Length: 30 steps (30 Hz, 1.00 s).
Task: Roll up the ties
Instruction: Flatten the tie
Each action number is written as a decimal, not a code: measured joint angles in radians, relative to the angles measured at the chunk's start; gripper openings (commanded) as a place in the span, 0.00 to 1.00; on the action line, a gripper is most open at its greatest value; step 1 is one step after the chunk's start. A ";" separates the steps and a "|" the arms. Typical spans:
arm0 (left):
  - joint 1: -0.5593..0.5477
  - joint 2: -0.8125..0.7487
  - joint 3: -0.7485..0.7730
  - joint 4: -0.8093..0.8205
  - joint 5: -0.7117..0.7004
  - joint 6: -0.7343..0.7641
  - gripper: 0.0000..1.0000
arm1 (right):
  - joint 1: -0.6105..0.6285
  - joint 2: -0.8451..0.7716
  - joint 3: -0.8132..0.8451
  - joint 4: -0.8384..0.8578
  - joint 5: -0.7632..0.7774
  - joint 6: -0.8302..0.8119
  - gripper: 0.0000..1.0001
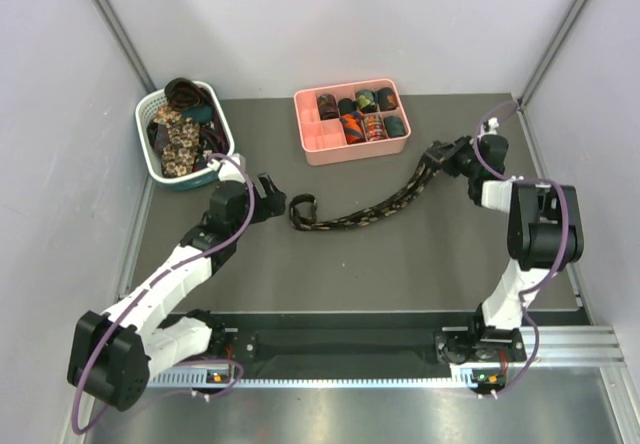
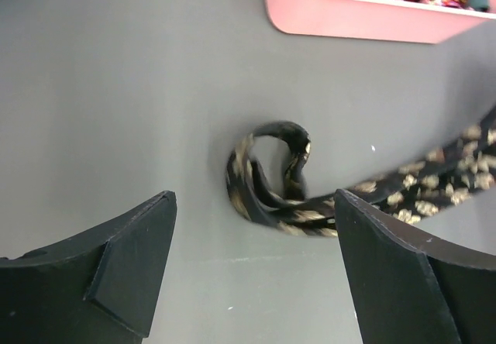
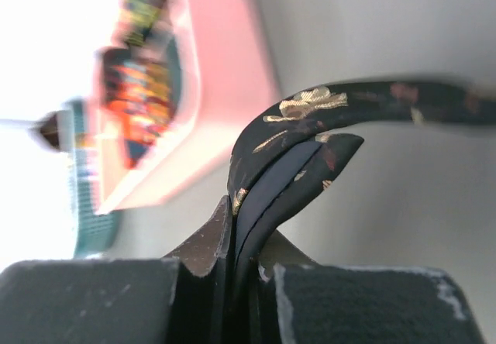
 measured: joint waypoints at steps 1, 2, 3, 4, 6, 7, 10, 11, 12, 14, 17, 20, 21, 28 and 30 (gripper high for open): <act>-0.002 0.000 -0.003 0.009 0.010 0.003 0.86 | -0.018 0.022 0.009 0.072 -0.051 0.005 0.00; -0.005 0.002 -0.006 0.019 0.023 0.006 0.86 | -0.032 0.047 0.019 0.140 -0.094 0.013 0.00; -0.008 0.007 -0.006 0.027 0.032 0.009 0.86 | -0.045 0.078 0.030 0.205 -0.133 0.024 0.00; -0.013 0.018 -0.004 0.036 0.036 0.015 0.86 | -0.055 0.108 0.042 0.253 -0.167 0.037 0.00; -0.020 0.060 0.007 0.039 0.045 0.029 0.86 | -0.073 0.168 0.061 0.306 -0.215 0.050 0.00; -0.023 0.090 0.021 0.033 0.049 0.034 0.86 | -0.080 0.190 0.067 0.314 -0.229 0.050 0.00; -0.029 0.197 0.086 0.011 0.058 0.053 0.86 | -0.092 0.233 0.085 0.260 -0.246 0.011 0.00; -0.031 0.231 0.110 0.003 0.058 0.058 0.86 | -0.093 0.244 0.101 0.211 -0.245 -0.019 0.00; -0.033 0.261 0.132 -0.002 0.061 0.063 0.86 | -0.093 0.246 0.107 0.199 -0.243 -0.030 0.00; -0.039 0.320 0.176 -0.011 0.063 0.072 0.86 | -0.093 0.247 0.122 0.161 -0.236 -0.062 0.00; -0.051 0.418 0.236 -0.021 0.075 0.079 0.85 | -0.094 0.247 0.150 0.108 -0.222 -0.092 0.00; -0.056 0.491 0.254 -0.029 0.085 0.080 0.81 | -0.094 0.247 0.172 0.069 -0.208 -0.108 0.00; -0.056 0.512 0.255 -0.032 0.089 0.080 0.79 | -0.094 0.247 0.175 0.061 -0.203 -0.112 0.00; -0.056 0.598 0.250 -0.067 0.102 0.077 0.57 | -0.094 0.247 0.177 0.015 -0.163 -0.130 0.00; -0.056 0.598 0.240 -0.061 0.105 0.073 0.49 | -0.094 0.247 0.177 0.012 -0.154 -0.135 0.00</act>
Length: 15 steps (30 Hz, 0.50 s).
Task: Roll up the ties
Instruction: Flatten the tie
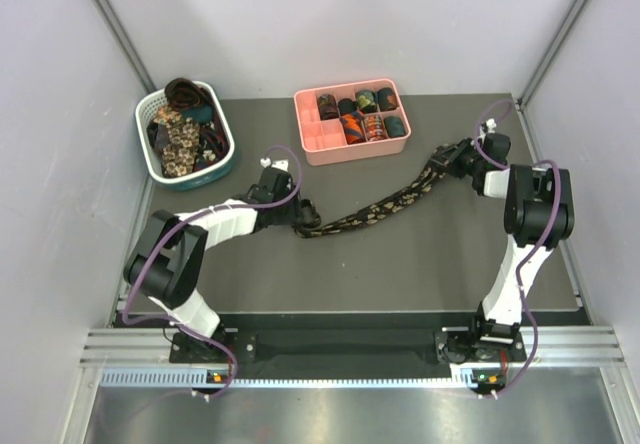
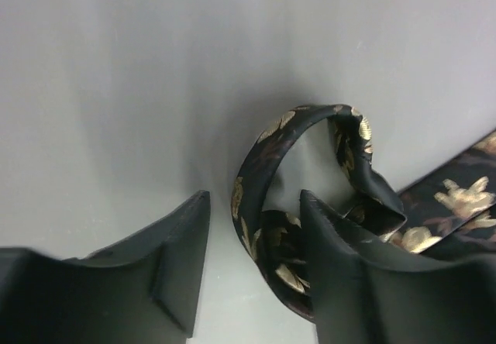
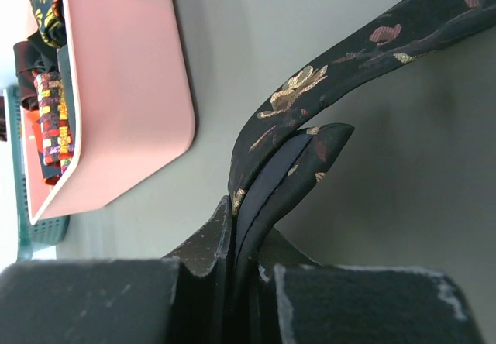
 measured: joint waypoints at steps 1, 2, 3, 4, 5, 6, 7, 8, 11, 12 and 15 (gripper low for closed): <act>0.001 0.000 -0.008 0.003 -0.001 -0.005 0.47 | 0.000 0.000 0.000 0.000 0.003 -0.002 0.00; 0.003 0.000 -0.019 0.005 -0.006 -0.008 0.44 | 0.000 0.000 -0.001 0.000 0.007 -0.003 0.00; 0.011 -0.009 -0.033 0.017 -0.009 -0.016 0.45 | 0.000 0.000 -0.001 0.000 0.012 -0.006 0.00; 0.020 -0.019 -0.051 0.031 -0.014 -0.024 0.46 | 0.000 0.000 -0.002 -0.002 0.017 -0.008 0.00; 0.033 -0.038 -0.071 0.041 -0.022 -0.031 0.46 | 0.000 0.000 -0.002 -0.005 0.023 -0.009 0.00; 0.053 -0.069 -0.104 0.043 -0.037 -0.049 0.46 | -0.001 0.000 -0.002 -0.008 0.029 -0.010 0.00; 0.073 -0.105 -0.142 0.054 -0.055 -0.063 0.45 | -0.003 0.000 -0.002 -0.013 0.032 -0.009 0.00; 0.098 -0.159 -0.190 0.053 -0.077 -0.081 0.46 | -0.006 0.000 -0.002 -0.017 0.034 -0.008 0.00; 0.143 -0.340 -0.335 0.071 -0.160 -0.135 0.50 | -0.024 0.000 -0.003 -0.021 0.034 0.003 0.00; 0.145 -0.414 -0.381 0.073 -0.192 -0.157 0.56 | -0.031 0.000 -0.005 -0.020 0.034 0.011 0.00; 0.145 -0.585 -0.476 0.080 -0.276 -0.207 0.68 | -0.058 0.000 -0.017 -0.016 0.038 0.023 0.00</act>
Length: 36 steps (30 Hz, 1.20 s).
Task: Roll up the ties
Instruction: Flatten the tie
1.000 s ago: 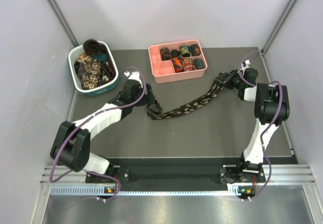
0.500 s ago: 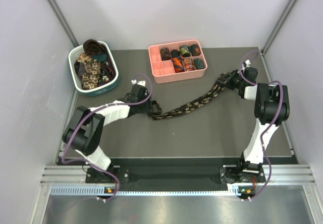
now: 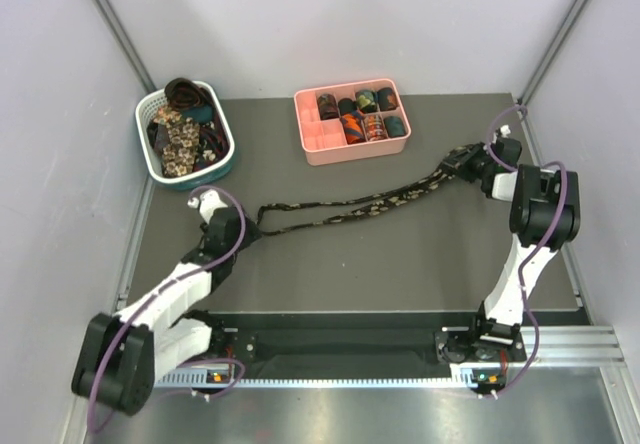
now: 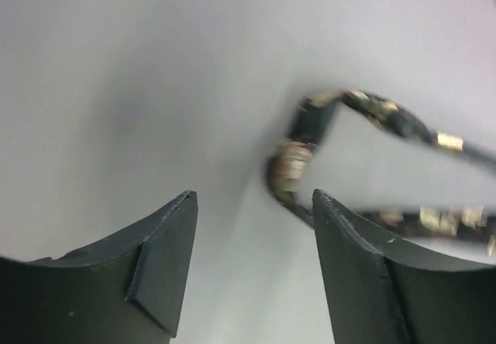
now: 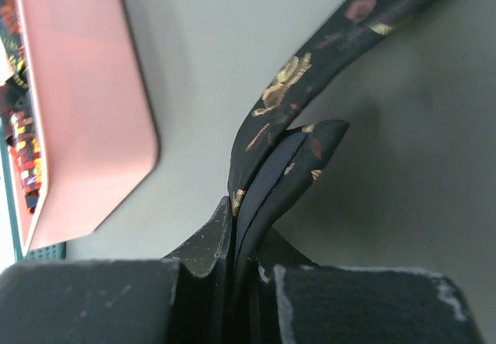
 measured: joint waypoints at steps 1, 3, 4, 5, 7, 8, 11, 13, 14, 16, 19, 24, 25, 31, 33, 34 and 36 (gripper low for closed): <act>0.001 -0.041 -0.020 0.002 -0.032 -0.019 0.70 | -0.006 0.000 -0.005 0.001 0.003 0.003 0.00; 0.007 -0.080 -0.031 -0.017 -0.076 -0.049 0.72 | -0.013 0.000 -0.011 0.000 0.008 0.006 0.00; 0.009 -0.097 -0.031 -0.031 -0.100 -0.061 0.73 | -0.014 0.000 -0.014 0.000 0.010 0.006 0.00; 0.011 -0.113 -0.031 -0.040 -0.121 -0.074 0.83 | -0.016 0.000 -0.016 0.000 0.013 0.006 0.00; 0.013 -0.155 -0.035 -0.049 -0.144 -0.075 0.90 | -0.016 0.000 -0.017 -0.001 0.014 0.006 0.00; 0.014 -0.172 -0.037 -0.045 -0.143 -0.074 0.94 | -0.016 0.000 -0.016 -0.001 0.013 0.006 0.00; 0.014 -0.179 -0.032 -0.015 -0.113 -0.045 0.95 | -0.016 0.000 -0.016 -0.001 0.013 0.006 0.01; 0.014 -0.129 0.006 -0.020 -0.075 -0.020 0.93 | -0.016 0.000 -0.017 -0.001 0.013 0.006 0.01; 0.014 -0.087 0.039 -0.021 -0.051 -0.007 0.92 | -0.016 0.000 -0.017 -0.001 0.013 0.006 0.01; 0.014 0.021 0.134 -0.040 0.007 0.032 0.88 | -0.016 0.000 -0.016 -0.001 0.012 0.006 0.01; 0.014 0.166 0.280 -0.075 0.074 0.090 0.85 | -0.016 0.000 -0.016 0.000 0.011 0.006 0.01; 0.013 0.277 0.358 -0.093 0.144 0.141 0.81 | -0.016 0.000 -0.016 0.000 0.009 0.006 0.02; 0.013 0.281 0.354 -0.100 0.151 0.143 0.79 | -0.016 0.000 -0.016 0.000 0.008 0.006 0.02; 0.013 0.263 0.255 -0.101 0.178 0.136 0.71 | -0.016 0.000 -0.017 0.000 0.009 0.006 0.02; 0.013 0.256 0.225 -0.108 0.185 0.130 0.67 | -0.016 0.000 -0.017 0.000 0.009 0.006 0.02; 0.013 0.257 0.219 -0.111 0.185 0.126 0.66 | -0.016 0.000 -0.016 0.000 0.008 0.006 0.02; 0.014 0.271 0.218 -0.114 0.180 0.112 0.58 | -0.016 0.000 -0.016 0.000 0.008 0.006 0.02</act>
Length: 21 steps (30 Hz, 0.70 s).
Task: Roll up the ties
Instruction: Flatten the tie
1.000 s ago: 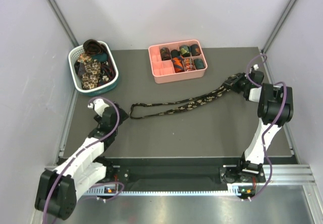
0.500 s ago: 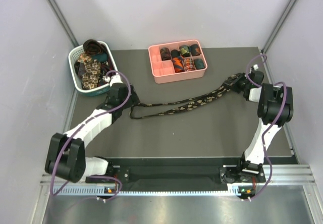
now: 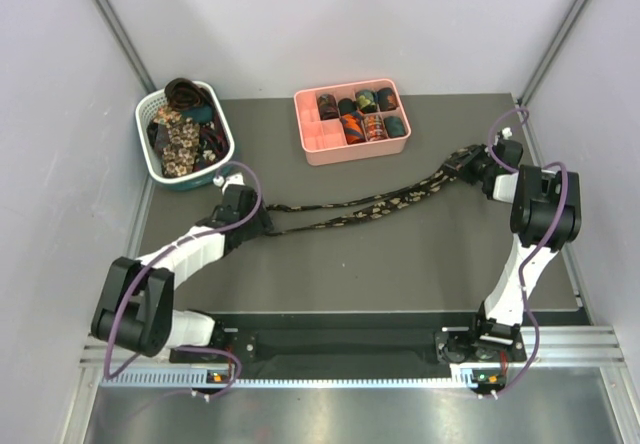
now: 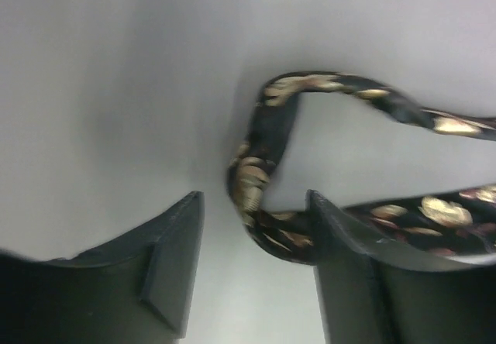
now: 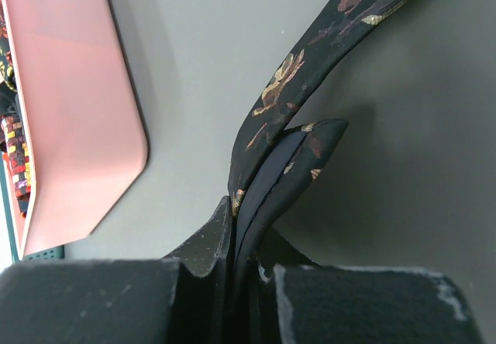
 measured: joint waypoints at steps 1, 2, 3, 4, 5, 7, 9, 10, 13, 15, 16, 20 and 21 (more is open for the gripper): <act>0.003 0.013 0.000 0.001 -0.002 -0.007 0.53 | 0.000 0.000 0.000 0.000 0.000 0.000 0.02; 0.010 0.032 0.000 0.002 -0.005 -0.014 0.48 | 0.000 0.000 0.000 0.000 0.000 0.000 0.02; 0.019 0.052 0.000 0.001 -0.005 -0.019 0.29 | 0.000 0.000 0.000 0.000 0.000 0.000 0.02; 0.032 0.065 0.003 0.009 -0.007 -0.029 0.23 | 0.000 0.000 0.000 0.000 0.000 0.000 0.02; 0.051 0.071 0.008 0.021 -0.001 -0.035 0.13 | 0.000 0.000 0.000 0.000 0.000 0.000 0.01; 0.098 0.075 0.004 0.026 0.006 -0.049 0.00 | 0.000 0.000 0.000 0.000 -0.001 0.002 0.00; 0.159 0.053 -0.027 0.047 0.019 -0.065 0.00 | 0.000 0.000 0.000 -0.001 -0.010 0.012 0.00; 0.189 0.029 -0.050 0.053 0.023 -0.077 0.00 | 0.000 0.000 0.000 -0.002 -0.019 0.018 0.00; 0.241 -0.082 -0.133 0.077 0.036 -0.108 0.00 | 0.001 0.012 0.009 -0.010 -0.050 0.035 0.00; 0.243 -0.155 -0.175 0.103 0.054 -0.115 0.00 | 0.002 0.032 0.024 -0.015 -0.058 0.044 0.00; 0.243 -0.191 -0.194 0.123 0.070 -0.115 0.00 | 0.001 0.040 0.034 -0.020 -0.061 0.046 0.00; 0.233 -0.279 -0.216 0.193 0.109 -0.094 0.00 | 0.000 0.076 0.098 -0.032 -0.066 0.055 0.00; 0.224 -0.299 -0.216 0.212 0.112 -0.079 0.00 | 0.000 0.084 0.116 -0.032 -0.067 0.058 0.00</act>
